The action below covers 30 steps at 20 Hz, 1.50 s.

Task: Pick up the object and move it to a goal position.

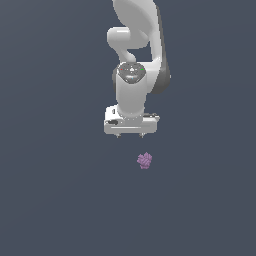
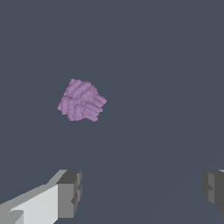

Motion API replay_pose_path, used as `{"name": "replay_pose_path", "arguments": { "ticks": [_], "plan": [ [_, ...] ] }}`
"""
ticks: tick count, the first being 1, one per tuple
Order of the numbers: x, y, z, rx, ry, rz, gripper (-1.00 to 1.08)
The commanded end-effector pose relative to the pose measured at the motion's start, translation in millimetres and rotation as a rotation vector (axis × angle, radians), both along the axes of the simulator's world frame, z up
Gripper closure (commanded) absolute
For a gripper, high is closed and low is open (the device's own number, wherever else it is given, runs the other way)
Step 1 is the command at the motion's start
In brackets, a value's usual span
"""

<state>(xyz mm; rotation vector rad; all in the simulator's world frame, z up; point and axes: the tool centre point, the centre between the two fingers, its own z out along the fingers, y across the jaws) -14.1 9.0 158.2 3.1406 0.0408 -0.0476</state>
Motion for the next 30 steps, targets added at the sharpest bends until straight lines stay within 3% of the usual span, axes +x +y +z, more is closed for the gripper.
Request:
{"name": "replay_pose_path", "arguments": {
  "ticks": [1, 16, 30],
  "plan": [
    [0.0, 0.0, 0.0, 0.0, 0.0, 0.0, -0.92],
    [-2.2, 16.2, -4.5, 0.008, 0.02, 0.062, -0.92],
    [18.9, 31.9, -23.7, 0.003, 0.005, -0.111, -0.92]
  ]
}}
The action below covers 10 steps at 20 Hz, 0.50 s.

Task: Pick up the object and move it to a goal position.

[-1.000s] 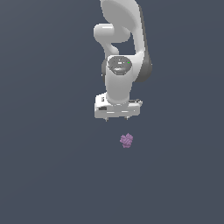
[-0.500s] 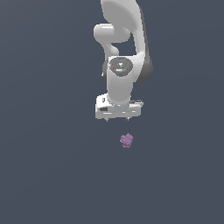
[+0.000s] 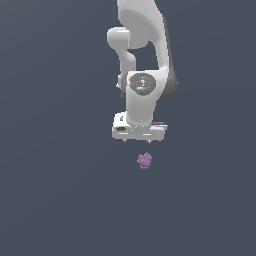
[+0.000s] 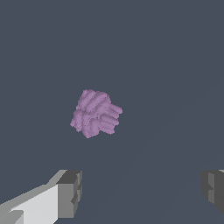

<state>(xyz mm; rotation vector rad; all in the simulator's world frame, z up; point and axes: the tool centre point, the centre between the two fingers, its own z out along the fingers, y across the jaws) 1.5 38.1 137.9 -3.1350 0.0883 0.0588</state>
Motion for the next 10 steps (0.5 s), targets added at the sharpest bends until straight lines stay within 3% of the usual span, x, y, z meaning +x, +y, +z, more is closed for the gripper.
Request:
{"name": "replay_pose_path", "arguments": {
  "ticks": [1, 10],
  "plan": [
    [5.8, 4.8, -5.8, -0.002, -0.004, -0.05, -0.92],
    [27.6, 24.0, -30.0, -0.009, -0.022, -0.248, -0.92]
  ]
}}
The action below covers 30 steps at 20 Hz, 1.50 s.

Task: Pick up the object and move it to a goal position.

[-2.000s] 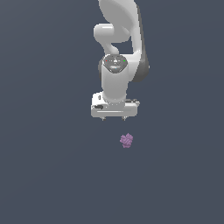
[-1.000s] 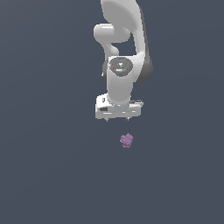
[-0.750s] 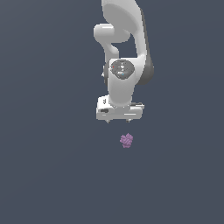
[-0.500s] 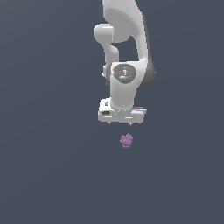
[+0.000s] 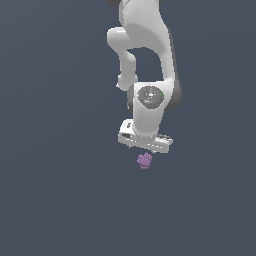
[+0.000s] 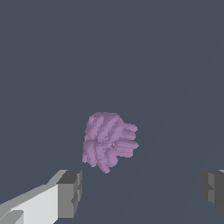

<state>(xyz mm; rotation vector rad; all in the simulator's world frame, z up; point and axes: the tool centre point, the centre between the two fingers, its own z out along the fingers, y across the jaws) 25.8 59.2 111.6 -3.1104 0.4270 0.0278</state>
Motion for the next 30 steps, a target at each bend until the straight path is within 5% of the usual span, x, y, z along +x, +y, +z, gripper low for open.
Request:
{"name": "replay_pose_path", "arguments": {
  "ticks": [1, 12, 30],
  "plan": [
    [5.2, 4.7, -6.0, -0.002, -0.005, -0.049, -0.92],
    [16.3, 16.2, -20.5, -0.006, -0.016, -0.161, -0.92],
    [15.5, 16.7, -69.4, -0.006, -0.017, -0.166, -0.92]
  ]
}}
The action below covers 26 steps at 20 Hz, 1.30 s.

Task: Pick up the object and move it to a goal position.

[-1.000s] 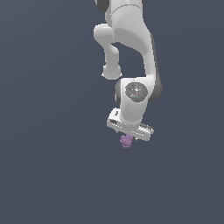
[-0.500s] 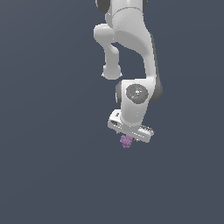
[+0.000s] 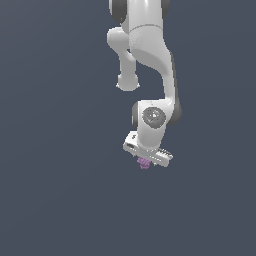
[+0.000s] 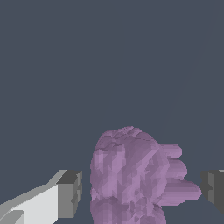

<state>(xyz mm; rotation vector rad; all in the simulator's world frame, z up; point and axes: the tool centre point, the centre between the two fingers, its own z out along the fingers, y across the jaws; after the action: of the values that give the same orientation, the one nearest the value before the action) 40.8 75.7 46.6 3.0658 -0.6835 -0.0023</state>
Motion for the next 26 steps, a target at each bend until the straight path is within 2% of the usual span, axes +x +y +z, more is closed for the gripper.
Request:
{"name": "replay_pose_path", "arguments": {
  "ticks": [1, 4, 5, 18, 22, 26],
  "plan": [
    [0.7, 0.3, -5.8, 0.0, -0.001, 0.0, -0.92],
    [1.7, 0.4, -6.3, 0.0, -0.001, 0.0, -0.92],
    [1.7, 0.4, -6.3, 0.0, -0.001, 0.0, 1.08],
    [2.0, -3.4, -6.0, 0.0, -0.001, 0.0, 1.08],
    [3.4, -20.6, -4.9, 0.0, -0.001, 0.0, 1.08],
    [6.1, -51.5, -2.8, 0.0, -0.001, 0.0, 1.08]
  ]
}}
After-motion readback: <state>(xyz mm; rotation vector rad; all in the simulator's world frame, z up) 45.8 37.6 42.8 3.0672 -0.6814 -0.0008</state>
